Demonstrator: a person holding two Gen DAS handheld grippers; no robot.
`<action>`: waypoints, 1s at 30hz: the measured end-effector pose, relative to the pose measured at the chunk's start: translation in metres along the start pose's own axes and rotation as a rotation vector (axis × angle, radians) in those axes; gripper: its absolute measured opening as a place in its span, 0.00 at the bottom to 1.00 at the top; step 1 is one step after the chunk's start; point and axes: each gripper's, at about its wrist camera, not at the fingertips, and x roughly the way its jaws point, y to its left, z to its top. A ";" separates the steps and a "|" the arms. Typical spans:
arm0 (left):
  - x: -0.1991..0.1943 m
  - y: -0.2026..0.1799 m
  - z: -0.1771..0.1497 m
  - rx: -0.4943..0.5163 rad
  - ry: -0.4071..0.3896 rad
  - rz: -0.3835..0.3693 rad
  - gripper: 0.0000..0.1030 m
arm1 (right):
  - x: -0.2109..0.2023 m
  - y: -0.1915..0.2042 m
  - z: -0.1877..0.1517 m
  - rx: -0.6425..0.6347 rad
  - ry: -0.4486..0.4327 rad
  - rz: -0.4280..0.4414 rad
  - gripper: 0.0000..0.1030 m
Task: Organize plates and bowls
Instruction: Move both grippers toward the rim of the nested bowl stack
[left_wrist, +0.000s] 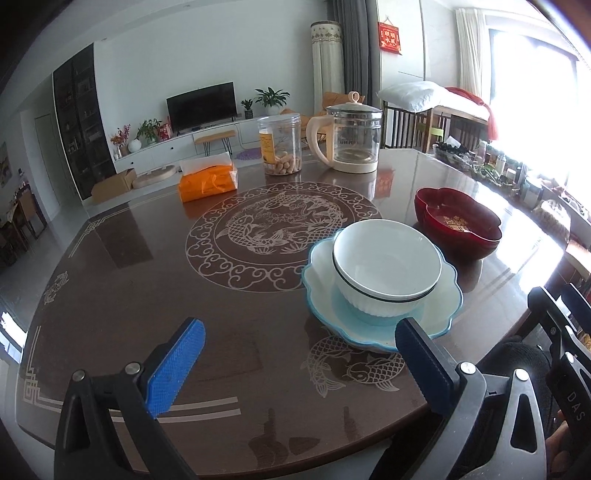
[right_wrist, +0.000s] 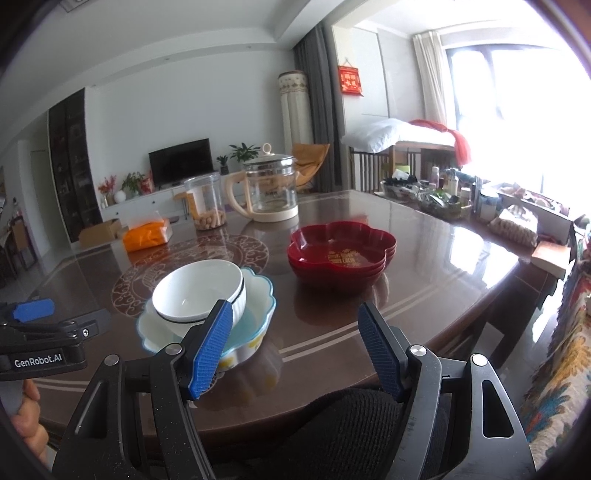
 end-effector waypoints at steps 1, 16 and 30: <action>0.001 -0.001 0.000 0.001 0.006 -0.003 0.99 | 0.001 0.001 0.001 -0.002 0.002 -0.001 0.72; 0.015 0.006 -0.004 -0.001 0.071 0.029 0.99 | 0.010 0.002 -0.001 -0.020 0.055 -0.013 0.72; 0.021 0.008 -0.006 0.006 0.100 0.058 0.99 | 0.011 0.000 -0.002 -0.015 0.067 -0.012 0.72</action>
